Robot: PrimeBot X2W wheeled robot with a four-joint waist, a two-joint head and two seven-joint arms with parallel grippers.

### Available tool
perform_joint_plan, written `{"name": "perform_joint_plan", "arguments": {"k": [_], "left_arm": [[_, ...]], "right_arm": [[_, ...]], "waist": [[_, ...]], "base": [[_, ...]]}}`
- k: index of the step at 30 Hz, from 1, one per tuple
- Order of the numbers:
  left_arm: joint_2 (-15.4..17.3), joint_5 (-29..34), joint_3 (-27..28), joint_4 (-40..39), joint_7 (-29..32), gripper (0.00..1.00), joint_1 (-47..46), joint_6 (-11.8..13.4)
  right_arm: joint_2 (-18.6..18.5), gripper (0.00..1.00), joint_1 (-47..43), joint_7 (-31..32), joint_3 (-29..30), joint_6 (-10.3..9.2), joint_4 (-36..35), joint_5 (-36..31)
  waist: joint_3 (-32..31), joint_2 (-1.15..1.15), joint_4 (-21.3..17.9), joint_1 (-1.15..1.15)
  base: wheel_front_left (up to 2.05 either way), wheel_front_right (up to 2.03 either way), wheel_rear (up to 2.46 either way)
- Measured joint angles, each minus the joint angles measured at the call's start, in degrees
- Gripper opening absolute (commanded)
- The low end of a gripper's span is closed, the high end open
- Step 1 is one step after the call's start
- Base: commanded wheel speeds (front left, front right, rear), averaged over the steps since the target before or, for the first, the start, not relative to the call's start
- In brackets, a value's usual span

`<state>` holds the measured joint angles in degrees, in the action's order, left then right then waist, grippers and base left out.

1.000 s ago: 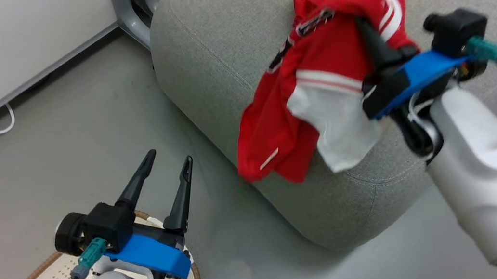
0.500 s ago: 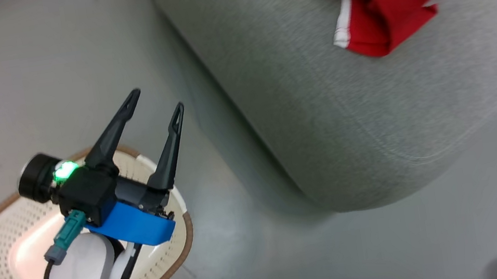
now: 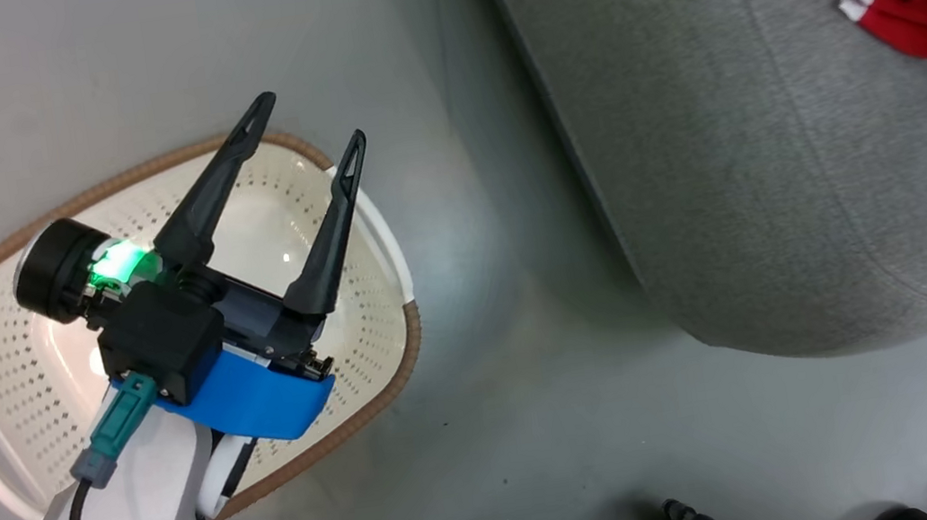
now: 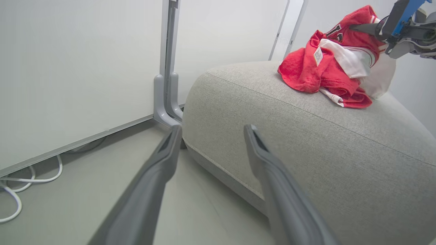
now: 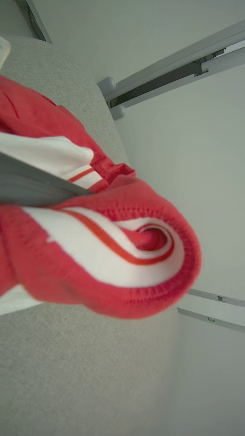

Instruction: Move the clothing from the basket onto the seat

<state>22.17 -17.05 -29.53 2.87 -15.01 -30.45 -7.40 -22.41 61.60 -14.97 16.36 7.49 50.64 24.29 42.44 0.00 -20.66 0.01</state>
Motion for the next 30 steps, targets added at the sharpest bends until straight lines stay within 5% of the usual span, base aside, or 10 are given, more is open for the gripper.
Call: {"name": "perform_joint_plan", "arguments": {"k": [5,6,7,8,30], "left_arm": [[0.07,0.10,0.36,-0.08,0.00,1.00,0.03,0.00],[0.02,0.10,0.42,-0.07,0.00,1.00,0.03,0.00],[0.00,0.10,0.47,-0.05,0.00,1.00,0.03,0.00],[-0.04,0.10,0.52,-0.02,0.00,1.00,0.03,0.00],[-4.23,-0.71,1.86,2.48,0.00,1.00,2.30,0.00]], "right_arm": [[0.65,0.04,-0.02,-0.01,1.86,0.00,1.05,-1.76],[0.78,0.32,-0.02,-0.01,2.18,0.00,1.22,-2.34],[0.91,0.78,-0.01,-0.01,2.46,0.00,1.24,-2.87],[1.03,1.00,0.00,-0.01,2.61,0.00,1.24,-3.54],[2.50,1.00,-6.97,-0.07,-1.86,0.00,0.10,-11.96]], "waist": [[1.34,0.00,1.17,0.00],[1.40,0.00,1.26,0.00],[1.40,0.00,1.31,0.00],[1.37,0.00,1.37,0.00],[-6.36,0.00,2.03,-0.01]], "base": [[0.00,0.00,0.00],[0.00,0.00,0.00],[0.00,0.00,0.00],[0.00,0.00,0.00],[0.00,0.00,0.00]]}}
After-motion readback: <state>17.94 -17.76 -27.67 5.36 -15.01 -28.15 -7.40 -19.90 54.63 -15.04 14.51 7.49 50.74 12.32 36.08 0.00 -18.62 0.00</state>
